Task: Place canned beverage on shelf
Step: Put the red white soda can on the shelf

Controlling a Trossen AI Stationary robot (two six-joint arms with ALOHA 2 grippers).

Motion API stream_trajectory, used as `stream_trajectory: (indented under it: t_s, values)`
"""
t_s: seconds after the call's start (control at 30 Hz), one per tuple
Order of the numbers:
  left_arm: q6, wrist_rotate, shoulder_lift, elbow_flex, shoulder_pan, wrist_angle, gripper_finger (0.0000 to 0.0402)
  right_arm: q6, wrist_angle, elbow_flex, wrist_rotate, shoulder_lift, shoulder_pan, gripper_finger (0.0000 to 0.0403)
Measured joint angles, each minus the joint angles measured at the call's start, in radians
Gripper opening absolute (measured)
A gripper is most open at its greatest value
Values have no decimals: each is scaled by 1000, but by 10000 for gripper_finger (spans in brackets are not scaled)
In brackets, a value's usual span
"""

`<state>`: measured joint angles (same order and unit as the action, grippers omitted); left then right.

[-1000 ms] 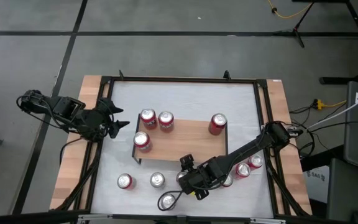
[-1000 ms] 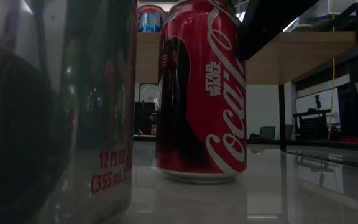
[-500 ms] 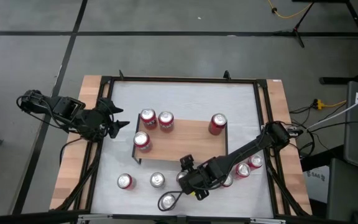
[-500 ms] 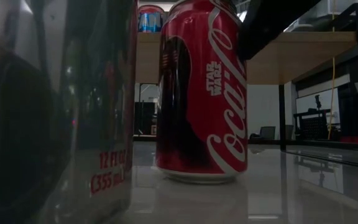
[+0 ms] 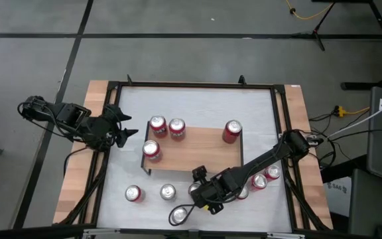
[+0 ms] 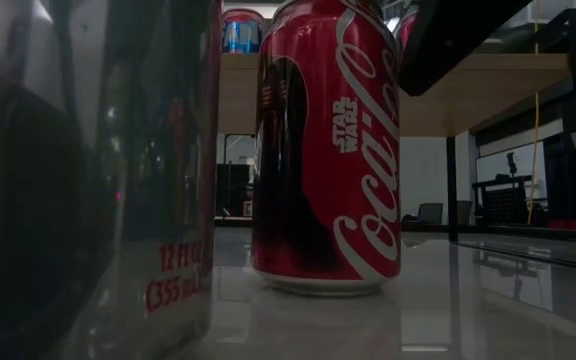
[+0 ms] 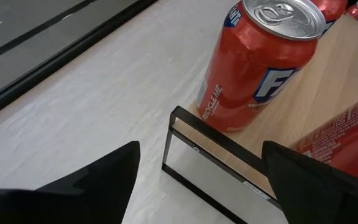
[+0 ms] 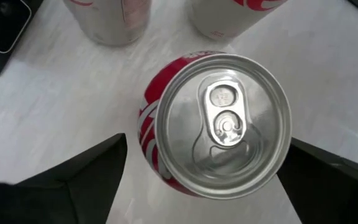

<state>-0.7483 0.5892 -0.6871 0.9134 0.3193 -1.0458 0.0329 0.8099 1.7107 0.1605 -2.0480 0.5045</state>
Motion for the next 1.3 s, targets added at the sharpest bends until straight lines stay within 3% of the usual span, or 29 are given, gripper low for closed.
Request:
stream_trajectory:
  t_s: [0.93, 1.3]
  values:
    - [0, 0, 0, 0, 0, 0, 328, -3, -56, -1, 5, -1, -2, 375]
    - [0, 0, 0, 0, 0, 0, 328, -10, -62, -2, 2, -1, -1, 292]
